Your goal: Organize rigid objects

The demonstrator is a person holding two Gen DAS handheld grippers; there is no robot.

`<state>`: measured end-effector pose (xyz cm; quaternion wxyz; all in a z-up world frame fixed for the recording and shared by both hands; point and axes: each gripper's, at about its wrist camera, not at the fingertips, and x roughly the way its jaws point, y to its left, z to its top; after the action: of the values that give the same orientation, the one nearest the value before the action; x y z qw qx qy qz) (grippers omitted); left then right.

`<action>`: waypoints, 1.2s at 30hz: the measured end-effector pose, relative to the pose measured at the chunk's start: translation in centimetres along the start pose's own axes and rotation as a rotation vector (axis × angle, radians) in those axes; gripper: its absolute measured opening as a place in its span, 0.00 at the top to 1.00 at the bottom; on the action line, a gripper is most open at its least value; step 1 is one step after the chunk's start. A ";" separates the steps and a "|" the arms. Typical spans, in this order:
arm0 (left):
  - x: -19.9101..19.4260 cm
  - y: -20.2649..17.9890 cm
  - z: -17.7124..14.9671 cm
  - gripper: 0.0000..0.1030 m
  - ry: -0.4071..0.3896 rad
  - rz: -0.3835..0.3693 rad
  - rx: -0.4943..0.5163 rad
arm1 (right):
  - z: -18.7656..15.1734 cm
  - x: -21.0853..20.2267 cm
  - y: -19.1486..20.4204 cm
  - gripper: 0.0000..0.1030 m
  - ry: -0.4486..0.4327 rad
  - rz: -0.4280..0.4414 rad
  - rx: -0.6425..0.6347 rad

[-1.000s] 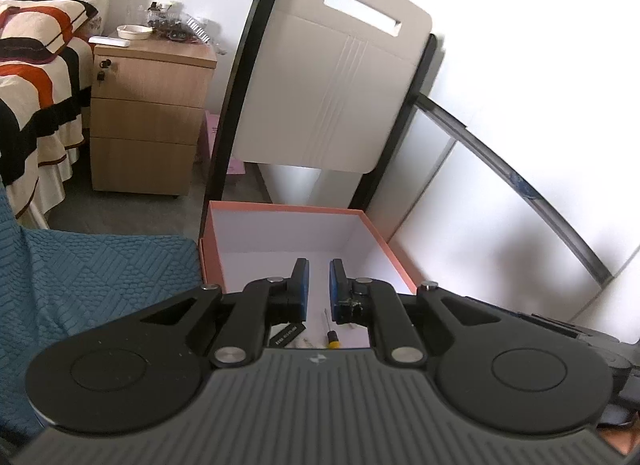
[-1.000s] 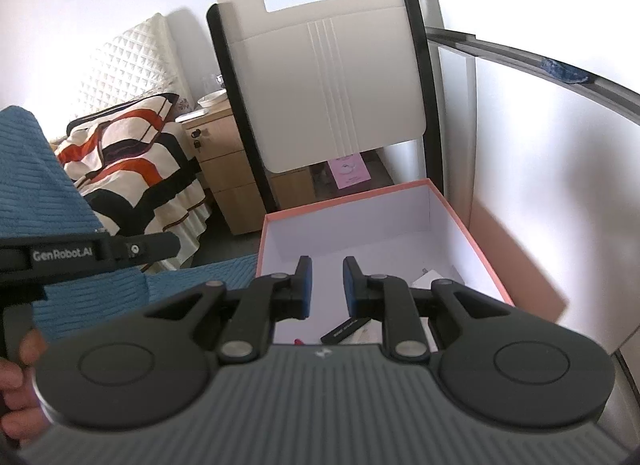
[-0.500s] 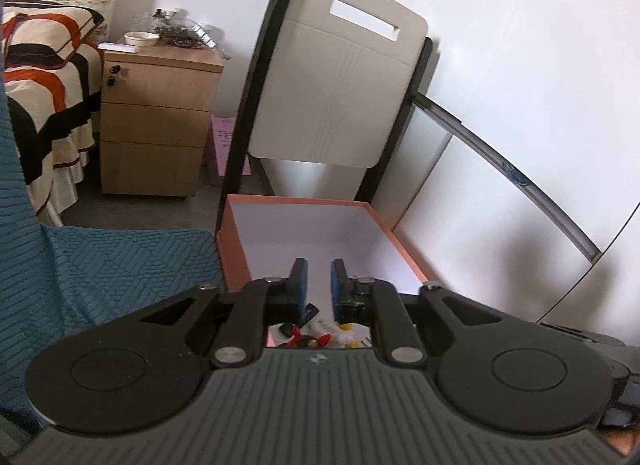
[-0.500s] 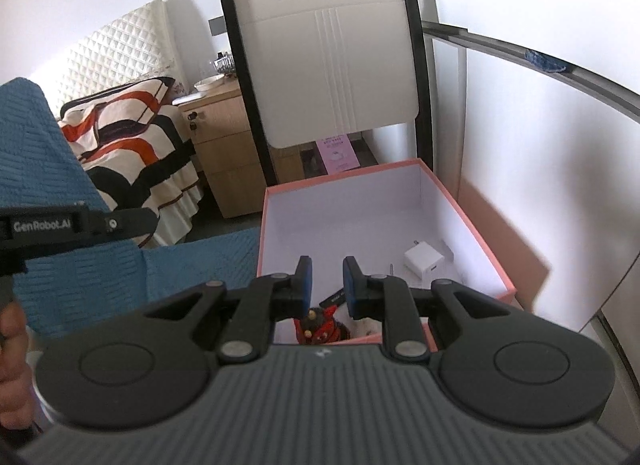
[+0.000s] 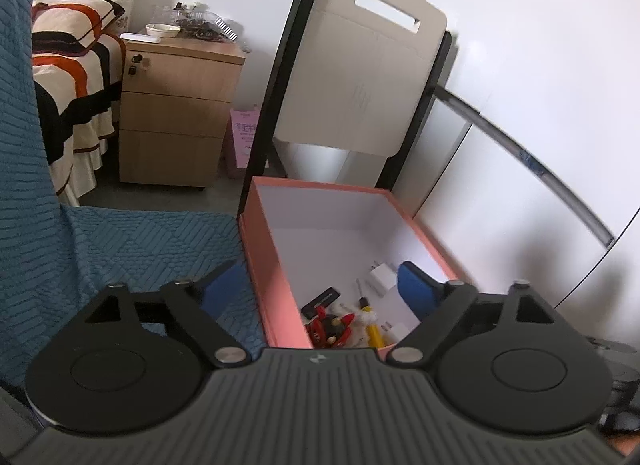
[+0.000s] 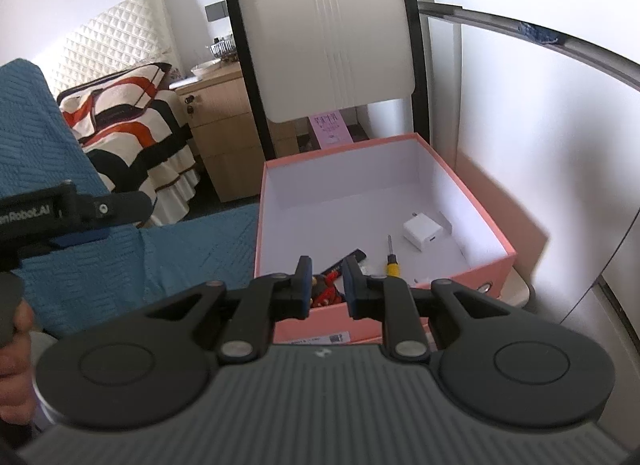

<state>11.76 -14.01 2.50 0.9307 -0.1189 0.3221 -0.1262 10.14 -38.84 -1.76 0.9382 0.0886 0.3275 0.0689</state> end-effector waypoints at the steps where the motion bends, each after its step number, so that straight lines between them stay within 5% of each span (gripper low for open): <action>1: 0.0 0.0 -0.2 0.07 0.002 0.009 0.009 | -0.1 0.0 0.0 0.80 0.003 0.000 0.000; 21: 1.0 0.6 -2.9 0.04 0.040 0.092 0.024 | -2.1 0.4 -0.9 0.79 0.036 -0.033 0.019; 25: 1.1 0.6 -2.9 0.03 0.040 0.102 0.032 | -2.2 0.9 -1.1 0.12 0.035 -0.050 0.025; 36: 1.4 0.6 -2.8 0.02 0.065 0.117 0.027 | -2.0 1.3 -0.9 0.10 0.037 -0.070 0.006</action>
<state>11.15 -14.22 -0.59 0.9271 -0.0832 0.3567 -0.0798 9.96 -39.24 -4.33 0.9335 0.0787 0.3478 0.0368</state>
